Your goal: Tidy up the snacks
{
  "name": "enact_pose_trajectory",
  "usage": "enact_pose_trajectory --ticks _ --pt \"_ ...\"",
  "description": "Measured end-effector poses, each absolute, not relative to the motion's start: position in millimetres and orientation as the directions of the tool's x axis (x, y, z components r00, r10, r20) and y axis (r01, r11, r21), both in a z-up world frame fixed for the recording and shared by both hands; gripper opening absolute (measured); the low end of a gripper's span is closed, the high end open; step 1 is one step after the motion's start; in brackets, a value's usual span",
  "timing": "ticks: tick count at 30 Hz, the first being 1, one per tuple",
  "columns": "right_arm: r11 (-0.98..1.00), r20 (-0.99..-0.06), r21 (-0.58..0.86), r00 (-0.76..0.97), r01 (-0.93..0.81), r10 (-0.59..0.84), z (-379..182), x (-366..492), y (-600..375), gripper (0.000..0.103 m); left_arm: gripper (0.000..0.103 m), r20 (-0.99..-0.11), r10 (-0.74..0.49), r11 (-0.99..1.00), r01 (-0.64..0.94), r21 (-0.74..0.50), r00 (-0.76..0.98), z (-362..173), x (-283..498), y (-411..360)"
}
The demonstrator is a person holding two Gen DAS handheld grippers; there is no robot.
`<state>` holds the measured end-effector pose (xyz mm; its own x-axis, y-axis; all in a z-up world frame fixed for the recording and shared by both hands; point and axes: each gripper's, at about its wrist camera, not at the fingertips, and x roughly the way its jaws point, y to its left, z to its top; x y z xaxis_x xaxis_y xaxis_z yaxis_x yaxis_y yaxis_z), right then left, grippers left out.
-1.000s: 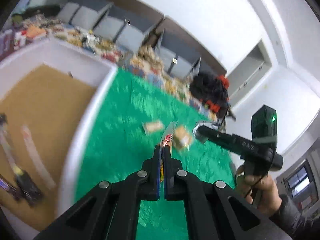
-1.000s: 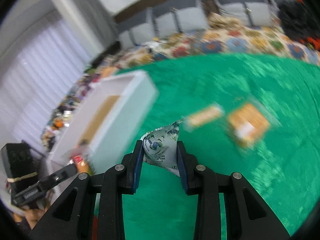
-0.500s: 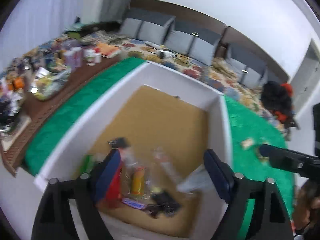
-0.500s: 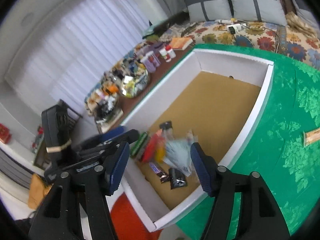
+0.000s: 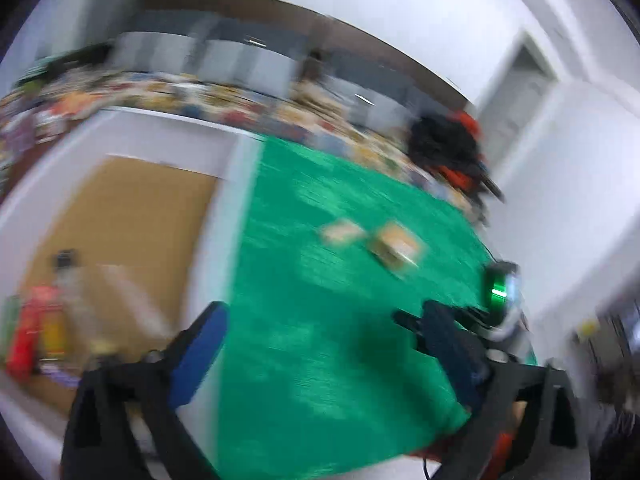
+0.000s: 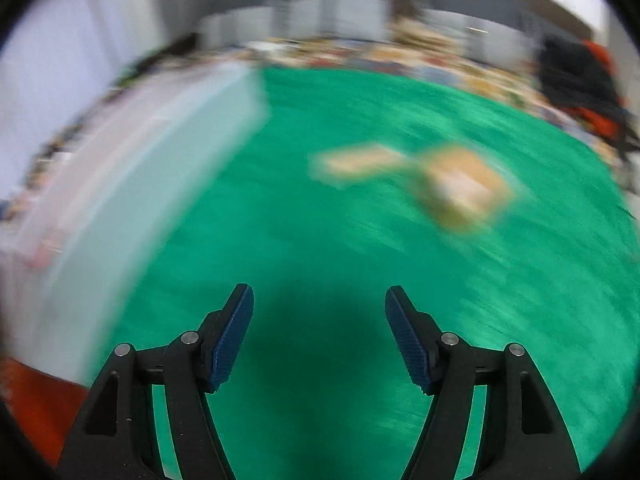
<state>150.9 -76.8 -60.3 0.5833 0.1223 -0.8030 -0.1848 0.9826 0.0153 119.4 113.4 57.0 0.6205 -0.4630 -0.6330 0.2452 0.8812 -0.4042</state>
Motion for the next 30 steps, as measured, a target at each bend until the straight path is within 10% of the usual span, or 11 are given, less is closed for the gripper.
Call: enact_pose_trajectory --ticks 11,19,30 --pt "0.990 -0.804 -0.080 0.579 0.113 -0.132 -96.8 139.2 -205.2 0.072 0.100 -0.825 -0.305 0.952 0.177 -0.250 0.477 -82.7 205.4 -6.1" --pt "0.989 -0.791 -0.042 0.599 0.141 -0.120 -108.1 158.7 -187.6 0.072 0.103 -0.832 -0.121 0.975 0.223 0.003 0.542 -106.4 264.3 -23.5" --pt "0.976 -0.774 -0.013 0.616 0.216 -0.147 -111.8 176.4 -188.9 0.088 0.103 -0.808 -0.130 0.975 0.221 0.001 0.574 -110.1 309.7 -25.9"
